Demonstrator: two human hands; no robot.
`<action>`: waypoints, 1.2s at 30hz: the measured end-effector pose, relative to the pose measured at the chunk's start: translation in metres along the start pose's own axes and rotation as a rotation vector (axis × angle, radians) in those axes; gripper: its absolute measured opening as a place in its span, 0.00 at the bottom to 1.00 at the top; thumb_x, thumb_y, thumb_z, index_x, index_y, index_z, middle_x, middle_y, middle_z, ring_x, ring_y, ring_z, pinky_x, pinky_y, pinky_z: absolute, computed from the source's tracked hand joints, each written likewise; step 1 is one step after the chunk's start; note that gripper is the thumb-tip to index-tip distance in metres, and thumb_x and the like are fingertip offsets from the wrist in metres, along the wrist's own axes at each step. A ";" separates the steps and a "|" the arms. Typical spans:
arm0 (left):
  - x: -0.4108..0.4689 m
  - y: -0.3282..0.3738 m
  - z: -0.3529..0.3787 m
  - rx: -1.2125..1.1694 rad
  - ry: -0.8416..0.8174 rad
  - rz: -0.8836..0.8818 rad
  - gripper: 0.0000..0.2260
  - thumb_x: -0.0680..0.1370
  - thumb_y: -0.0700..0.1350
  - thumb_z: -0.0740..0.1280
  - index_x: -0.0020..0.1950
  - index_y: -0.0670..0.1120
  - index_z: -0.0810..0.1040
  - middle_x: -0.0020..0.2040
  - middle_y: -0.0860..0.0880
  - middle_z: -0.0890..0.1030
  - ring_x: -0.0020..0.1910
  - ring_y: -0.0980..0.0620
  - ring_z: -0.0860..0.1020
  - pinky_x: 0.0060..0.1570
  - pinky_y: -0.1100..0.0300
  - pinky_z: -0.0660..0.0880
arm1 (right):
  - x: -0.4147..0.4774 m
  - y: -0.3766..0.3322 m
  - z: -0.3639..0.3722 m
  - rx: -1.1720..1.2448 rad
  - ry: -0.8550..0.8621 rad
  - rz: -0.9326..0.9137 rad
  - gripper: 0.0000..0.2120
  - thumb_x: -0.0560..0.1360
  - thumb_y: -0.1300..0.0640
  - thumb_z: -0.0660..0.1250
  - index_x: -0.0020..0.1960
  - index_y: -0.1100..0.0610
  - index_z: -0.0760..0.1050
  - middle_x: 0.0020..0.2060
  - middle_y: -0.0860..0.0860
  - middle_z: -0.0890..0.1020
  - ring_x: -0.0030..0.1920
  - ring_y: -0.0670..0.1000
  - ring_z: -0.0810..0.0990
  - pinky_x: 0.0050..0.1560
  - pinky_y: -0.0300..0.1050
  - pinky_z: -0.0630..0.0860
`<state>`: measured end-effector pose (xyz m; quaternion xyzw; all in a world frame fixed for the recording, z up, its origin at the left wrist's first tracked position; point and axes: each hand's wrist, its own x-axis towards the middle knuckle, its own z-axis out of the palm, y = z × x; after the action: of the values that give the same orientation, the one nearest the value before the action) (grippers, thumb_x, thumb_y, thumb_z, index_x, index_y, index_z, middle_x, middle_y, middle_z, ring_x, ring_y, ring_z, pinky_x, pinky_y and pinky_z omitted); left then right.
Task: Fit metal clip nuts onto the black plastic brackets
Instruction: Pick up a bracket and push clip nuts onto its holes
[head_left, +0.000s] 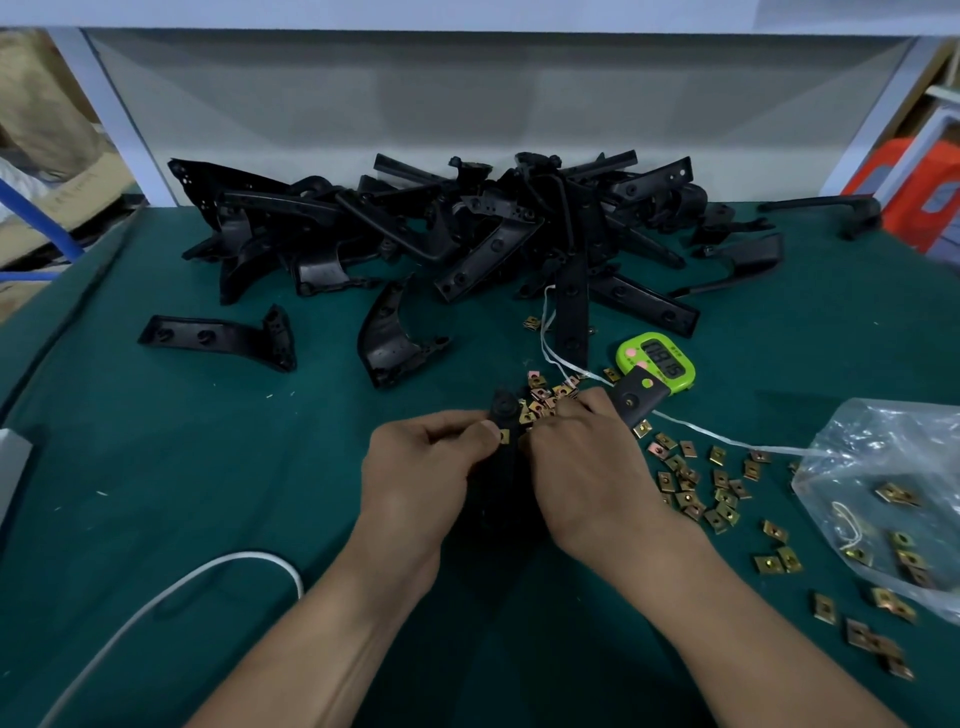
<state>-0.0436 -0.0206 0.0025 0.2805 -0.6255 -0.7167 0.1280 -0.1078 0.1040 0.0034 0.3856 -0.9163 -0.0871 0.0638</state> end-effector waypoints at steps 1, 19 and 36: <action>0.000 -0.001 0.000 0.034 0.008 0.028 0.08 0.72 0.40 0.76 0.40 0.55 0.88 0.39 0.49 0.87 0.40 0.50 0.85 0.50 0.53 0.81 | 0.000 0.000 0.000 -0.001 -0.001 0.002 0.14 0.72 0.55 0.64 0.34 0.51 0.59 0.41 0.51 0.79 0.50 0.54 0.73 0.56 0.51 0.60; 0.021 0.003 -0.017 -0.382 -0.084 -0.085 0.12 0.66 0.49 0.76 0.46 0.45 0.86 0.46 0.46 0.86 0.45 0.51 0.82 0.51 0.57 0.75 | -0.008 0.023 -0.017 1.419 0.674 0.530 0.28 0.70 0.55 0.75 0.68 0.41 0.75 0.61 0.39 0.79 0.59 0.37 0.78 0.57 0.35 0.77; 0.024 -0.019 -0.002 0.866 -0.158 0.538 0.06 0.74 0.48 0.77 0.47 0.59 0.87 0.42 0.60 0.79 0.47 0.58 0.74 0.49 0.59 0.73 | 0.009 0.034 0.002 2.411 0.343 0.907 0.19 0.75 0.46 0.73 0.28 0.53 0.79 0.29 0.50 0.77 0.26 0.49 0.72 0.30 0.42 0.72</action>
<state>-0.0589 -0.0314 -0.0215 0.0817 -0.9226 -0.3529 0.1325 -0.1379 0.1208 0.0085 -0.1368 -0.4449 0.8662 -0.1817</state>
